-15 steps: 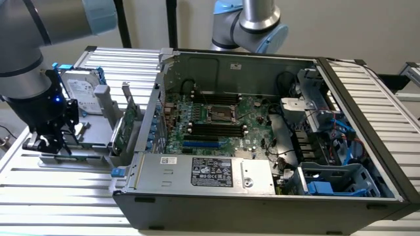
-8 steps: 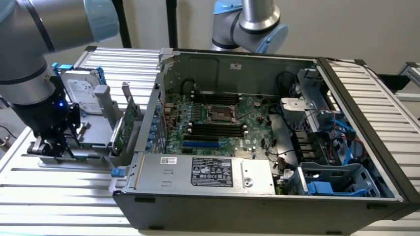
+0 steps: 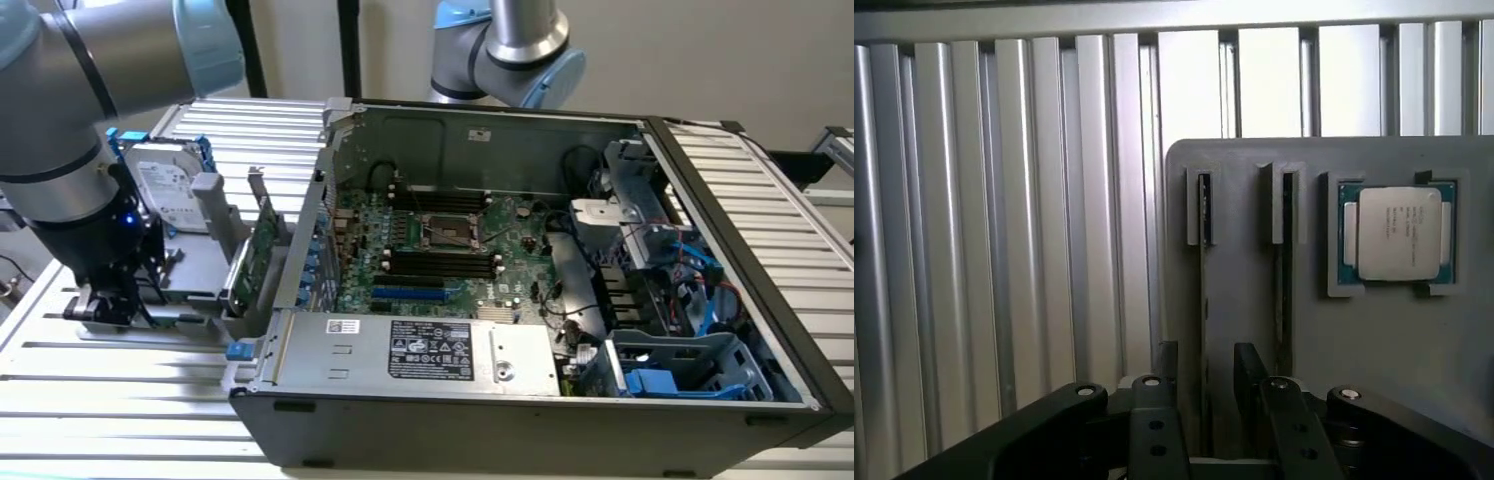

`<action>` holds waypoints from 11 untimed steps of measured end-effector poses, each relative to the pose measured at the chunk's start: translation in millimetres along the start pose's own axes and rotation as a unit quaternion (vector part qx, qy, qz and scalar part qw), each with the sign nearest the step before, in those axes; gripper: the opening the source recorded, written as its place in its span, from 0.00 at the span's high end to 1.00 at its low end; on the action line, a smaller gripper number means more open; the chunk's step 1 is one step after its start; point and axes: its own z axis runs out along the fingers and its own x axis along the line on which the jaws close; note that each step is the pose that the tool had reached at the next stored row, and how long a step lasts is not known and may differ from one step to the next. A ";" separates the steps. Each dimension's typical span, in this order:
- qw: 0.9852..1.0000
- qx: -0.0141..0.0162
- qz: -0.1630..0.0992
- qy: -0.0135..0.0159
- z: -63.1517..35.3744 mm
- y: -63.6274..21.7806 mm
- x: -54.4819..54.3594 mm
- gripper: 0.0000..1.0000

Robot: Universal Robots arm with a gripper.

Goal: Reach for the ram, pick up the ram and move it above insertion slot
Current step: 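Pick up the ram and move it above insertion slot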

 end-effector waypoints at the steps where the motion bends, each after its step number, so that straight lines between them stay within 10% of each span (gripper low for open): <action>1: 1.000 0.000 -0.002 0.000 1.0 0.1 0.0 0.64; 11: 1.000 0.000 -0.006 0.000 8.9 0.7 0.0 0.64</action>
